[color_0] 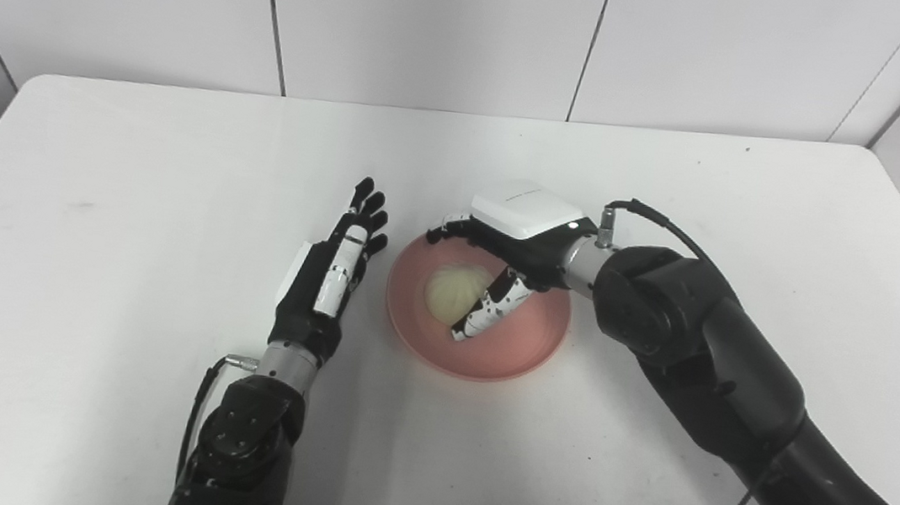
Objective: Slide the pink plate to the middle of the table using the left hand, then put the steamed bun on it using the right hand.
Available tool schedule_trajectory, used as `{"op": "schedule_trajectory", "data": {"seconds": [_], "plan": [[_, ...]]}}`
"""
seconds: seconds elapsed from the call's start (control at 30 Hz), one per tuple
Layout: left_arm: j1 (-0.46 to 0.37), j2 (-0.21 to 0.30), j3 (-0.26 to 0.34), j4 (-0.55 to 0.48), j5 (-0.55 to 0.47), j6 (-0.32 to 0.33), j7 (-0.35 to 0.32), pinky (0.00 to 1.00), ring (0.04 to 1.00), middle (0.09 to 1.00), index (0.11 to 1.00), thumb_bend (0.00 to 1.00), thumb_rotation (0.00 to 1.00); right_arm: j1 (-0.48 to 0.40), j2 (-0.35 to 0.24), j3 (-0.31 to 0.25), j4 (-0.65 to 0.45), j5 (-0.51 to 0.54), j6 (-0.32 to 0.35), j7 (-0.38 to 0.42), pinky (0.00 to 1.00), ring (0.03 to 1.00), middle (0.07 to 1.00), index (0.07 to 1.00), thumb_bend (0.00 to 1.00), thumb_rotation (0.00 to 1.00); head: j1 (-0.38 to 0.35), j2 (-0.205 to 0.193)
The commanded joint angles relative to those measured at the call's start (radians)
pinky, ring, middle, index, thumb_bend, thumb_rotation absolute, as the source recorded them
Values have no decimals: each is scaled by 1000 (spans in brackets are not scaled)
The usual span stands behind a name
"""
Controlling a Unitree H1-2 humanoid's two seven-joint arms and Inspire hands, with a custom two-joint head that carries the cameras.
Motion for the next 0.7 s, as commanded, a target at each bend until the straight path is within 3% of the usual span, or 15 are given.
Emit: {"op": "schedule_trajectory", "data": {"seconds": [0.0,0.23,0.43,0.57,0.67], "plan": [[25,0,-3,44,2,69,1,966,988,1000,1000,269,1000,-53,-7,-18,-46,-18,13,31,700,838,936,864,889,556,-1,2],[25,0,-1,36,-1,81,0,966,989,999,1000,273,1000,-65,-6,-34,-89,-35,18,112,790,890,970,881,943,615,-2,2],[26,-2,3,37,-7,79,-1,975,990,995,1000,270,1000,-67,-7,-50,-110,-48,6,136,776,881,963,876,945,617,-3,3],[27,0,4,37,-6,79,-1,973,988,994,1000,287,1000,-64,-3,-106,-128,-14,18,113,776,888,948,871,932,598,-5,1],[28,1,5,37,-10,78,-4,978,991,993,1000,296,1000,-60,3,-163,-140,19,32,91,707,868,934,876,930,630,-6,-1]]}}
